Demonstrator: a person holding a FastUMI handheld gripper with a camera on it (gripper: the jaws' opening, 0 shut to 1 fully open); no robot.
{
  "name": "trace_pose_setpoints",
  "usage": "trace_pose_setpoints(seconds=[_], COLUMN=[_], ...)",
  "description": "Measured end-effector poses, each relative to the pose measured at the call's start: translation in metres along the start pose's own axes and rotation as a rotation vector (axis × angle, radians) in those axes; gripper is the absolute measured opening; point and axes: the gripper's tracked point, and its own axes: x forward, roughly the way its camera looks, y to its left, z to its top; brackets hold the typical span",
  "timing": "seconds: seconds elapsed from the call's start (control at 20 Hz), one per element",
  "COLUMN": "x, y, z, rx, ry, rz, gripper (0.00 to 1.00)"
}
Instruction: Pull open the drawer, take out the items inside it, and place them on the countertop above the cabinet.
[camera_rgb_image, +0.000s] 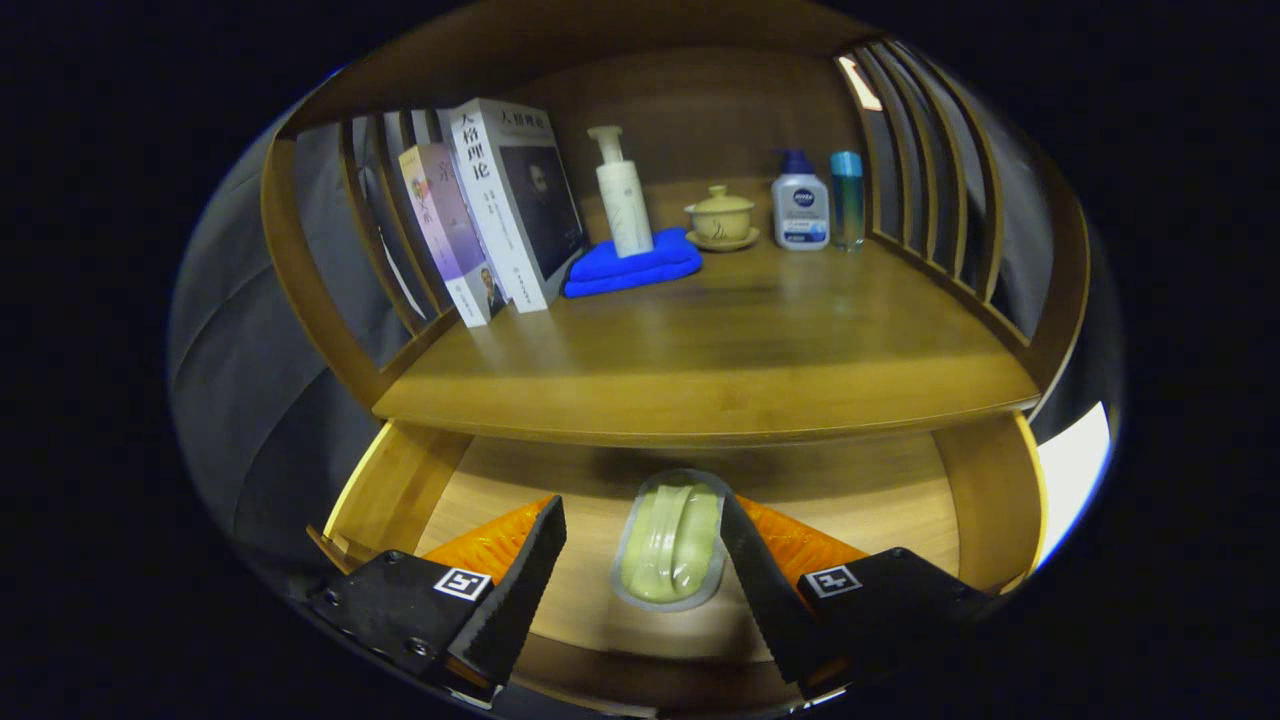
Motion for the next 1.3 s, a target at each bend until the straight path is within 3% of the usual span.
trace_pose_setpoints(seconds=[0.2,0.35,0.45,0.75,0.8,0.9,1.3], x=[0.021,0.032,0.036,0.043,0.047,0.041,0.012], y=[-0.004,0.002,-0.005,-0.013,-0.014,-0.014,-0.012], z=[-0.014,-0.020,-0.024,-0.033,-0.033,-0.034,-0.040], rx=[-0.013,0.026,-0.001,-0.015,-0.016,-0.019,-0.006], ry=[0.080,0.132,0.165,0.180,0.173,0.164,0.133], rz=[-0.036,-0.016,-0.045,-0.088,-0.084,-0.075,-0.037], gripper=[0.98,0.98,0.92,0.30,0.30,0.18,0.18])
